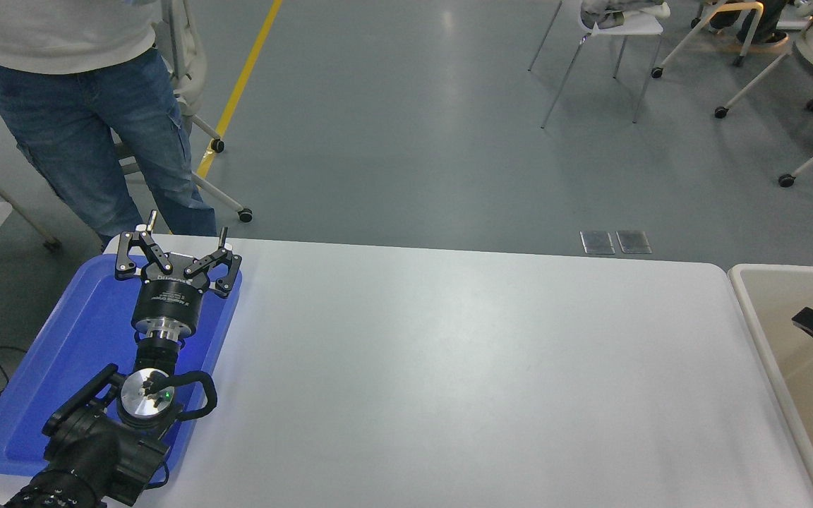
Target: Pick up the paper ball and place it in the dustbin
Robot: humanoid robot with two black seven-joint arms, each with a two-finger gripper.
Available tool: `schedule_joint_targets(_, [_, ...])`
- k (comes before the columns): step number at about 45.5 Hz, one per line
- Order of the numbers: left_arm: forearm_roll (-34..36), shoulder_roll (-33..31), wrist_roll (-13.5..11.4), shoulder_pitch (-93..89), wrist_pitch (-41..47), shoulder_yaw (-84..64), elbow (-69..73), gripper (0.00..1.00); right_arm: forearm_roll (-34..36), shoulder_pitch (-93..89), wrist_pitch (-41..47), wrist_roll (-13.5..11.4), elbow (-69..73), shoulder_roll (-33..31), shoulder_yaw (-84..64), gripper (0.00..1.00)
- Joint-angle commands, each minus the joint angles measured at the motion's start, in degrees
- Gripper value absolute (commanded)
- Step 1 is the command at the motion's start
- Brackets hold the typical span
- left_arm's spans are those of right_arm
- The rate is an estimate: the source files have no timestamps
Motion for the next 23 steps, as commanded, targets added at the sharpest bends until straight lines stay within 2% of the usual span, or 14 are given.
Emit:
schedule_joint_targets(1, [0.0,0.0,0.0,0.0,0.0,0.0,0.0,1.0,5.0,2.7,-0.3,0.0,0.5,0.5,15.3,1.0])
schedule_joint_targets(12, [0.0,0.0,0.0,0.0,0.0,0.0,0.0,1.0,5.9,4.9,0.3,-0.1,3.0,2.6,33.6,1.0])
schedule_joint_targets(23, [0.0,0.0,0.0,0.0,0.0,0.0,0.0,1.0,5.9,5.1,0.3,0.0,13.7,2.9,47.5,1.0])
